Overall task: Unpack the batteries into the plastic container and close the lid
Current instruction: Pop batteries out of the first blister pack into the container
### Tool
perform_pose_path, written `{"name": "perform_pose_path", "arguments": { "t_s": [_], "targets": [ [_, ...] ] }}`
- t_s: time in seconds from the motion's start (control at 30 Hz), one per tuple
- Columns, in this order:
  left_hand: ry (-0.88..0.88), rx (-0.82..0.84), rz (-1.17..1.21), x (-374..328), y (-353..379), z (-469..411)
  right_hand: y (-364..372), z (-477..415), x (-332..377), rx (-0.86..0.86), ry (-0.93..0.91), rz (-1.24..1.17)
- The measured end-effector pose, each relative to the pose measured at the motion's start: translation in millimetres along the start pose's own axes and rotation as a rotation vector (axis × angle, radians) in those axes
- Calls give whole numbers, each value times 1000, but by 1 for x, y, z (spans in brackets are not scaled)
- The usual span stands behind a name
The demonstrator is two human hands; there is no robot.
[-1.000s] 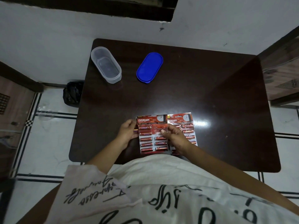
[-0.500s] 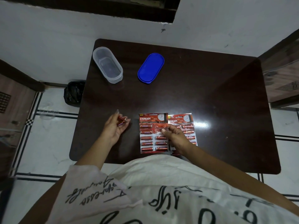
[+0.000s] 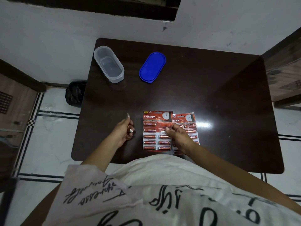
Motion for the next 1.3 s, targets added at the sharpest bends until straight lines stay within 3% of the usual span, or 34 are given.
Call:
{"name": "perform_pose_path", "arguments": {
  "t_s": [0.3,0.73,1.03,1.3],
  "targets": [
    [-93,263,-33,5,13,4,-2,1,1,40,9,-60],
    [0,299,-205,34,48,17,3,-4,-1,35,71,-93],
    [57,265,-171,36,44,9,3,0,2,151,96,17],
    [112,266,-172,37,43,7,5,4,4,-67,117,101]
  ]
}}
Point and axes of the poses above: each hand's wrist, its own z-axis away from the middle knuckle, its own y-axis out of the palm, x = y × z, the point moved 1 cm from there along -z, towards the middle knuckle, and after that the axes turned 4 degrees about y, right-handed, at the moved point
